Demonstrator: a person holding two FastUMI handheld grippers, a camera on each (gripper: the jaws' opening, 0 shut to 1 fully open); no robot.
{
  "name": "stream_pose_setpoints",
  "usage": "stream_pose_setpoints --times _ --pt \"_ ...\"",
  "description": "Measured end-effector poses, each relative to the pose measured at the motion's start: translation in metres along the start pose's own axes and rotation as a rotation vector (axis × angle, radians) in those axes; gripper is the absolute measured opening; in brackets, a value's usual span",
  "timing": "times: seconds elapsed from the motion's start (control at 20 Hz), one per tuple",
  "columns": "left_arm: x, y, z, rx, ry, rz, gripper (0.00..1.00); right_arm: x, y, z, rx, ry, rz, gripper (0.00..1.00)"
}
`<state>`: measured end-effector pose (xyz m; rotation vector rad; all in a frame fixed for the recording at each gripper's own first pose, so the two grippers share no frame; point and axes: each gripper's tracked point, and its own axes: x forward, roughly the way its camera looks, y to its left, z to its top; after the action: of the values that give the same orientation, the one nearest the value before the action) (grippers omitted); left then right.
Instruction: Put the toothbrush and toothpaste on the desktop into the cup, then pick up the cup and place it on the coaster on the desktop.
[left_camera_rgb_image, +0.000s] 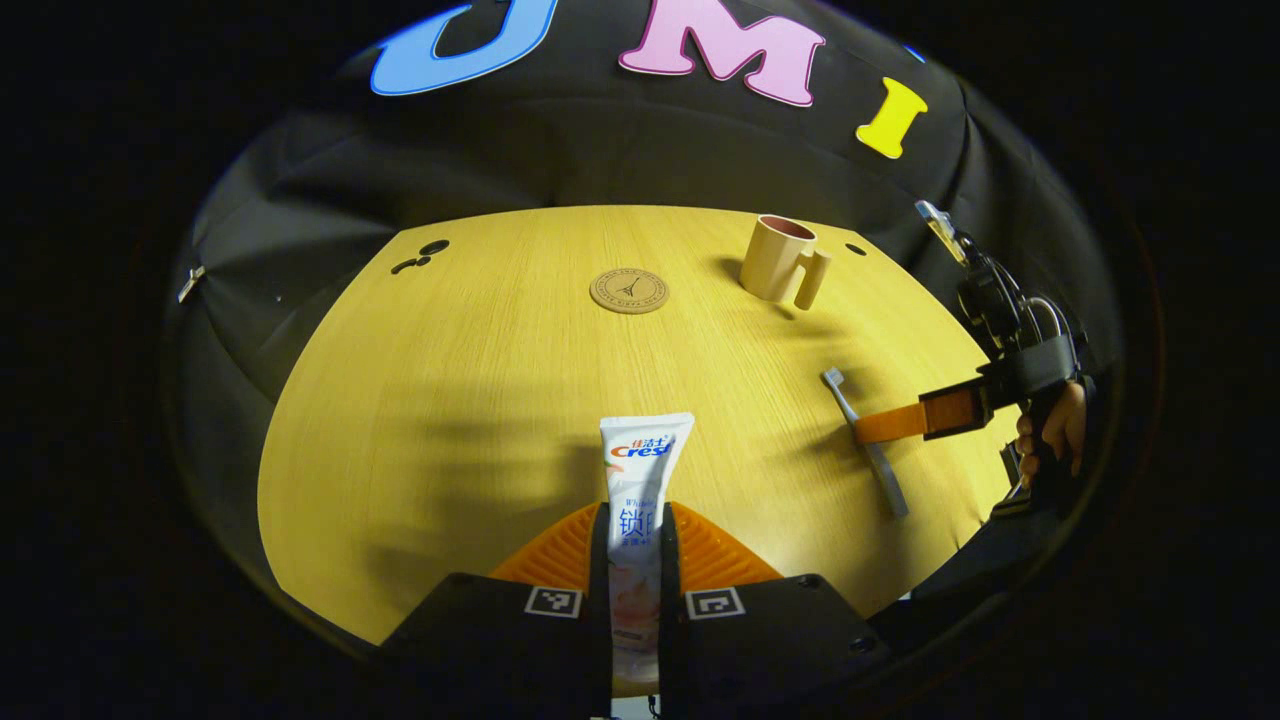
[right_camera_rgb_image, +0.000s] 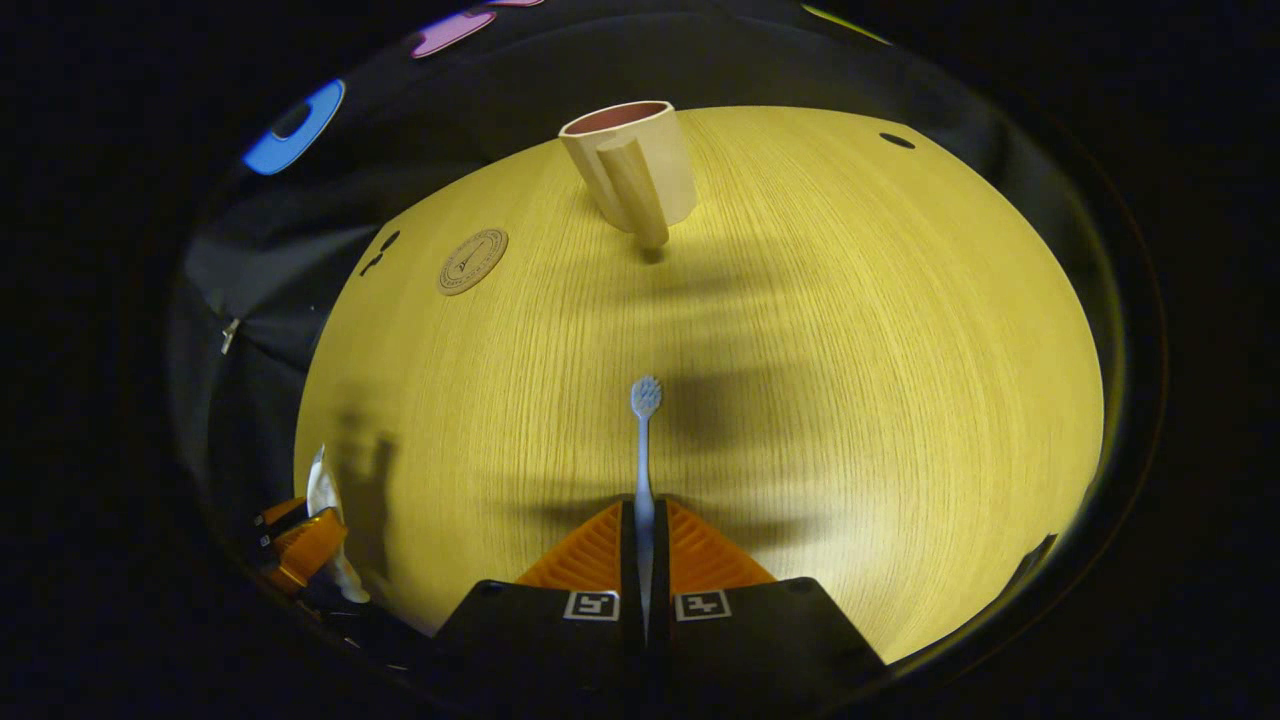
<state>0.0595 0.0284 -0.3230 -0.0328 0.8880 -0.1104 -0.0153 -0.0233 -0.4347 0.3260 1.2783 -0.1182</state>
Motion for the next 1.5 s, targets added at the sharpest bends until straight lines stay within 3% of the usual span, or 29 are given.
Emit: stream_pose_setpoints --times 0.25,0.4,0.95,1.5 --pt "0.001 -0.022 0.050 -0.035 -0.054 0.011 0.23 -0.021 -0.019 0.004 -0.070 -0.006 0.052 0.05" --pt "0.001 -0.041 0.091 -0.049 -0.113 0.001 0.23 -0.038 -0.024 0.015 -0.048 -0.023 0.099 0.05" --pt "0.048 -0.116 0.246 -0.060 -0.347 -0.049 0.23 -0.086 -0.056 0.092 -0.026 -0.158 0.221 0.05" --pt "0.125 -0.169 0.364 -0.036 -0.603 -0.157 0.23 -0.094 -0.091 0.127 -0.018 -0.245 0.239 0.05"
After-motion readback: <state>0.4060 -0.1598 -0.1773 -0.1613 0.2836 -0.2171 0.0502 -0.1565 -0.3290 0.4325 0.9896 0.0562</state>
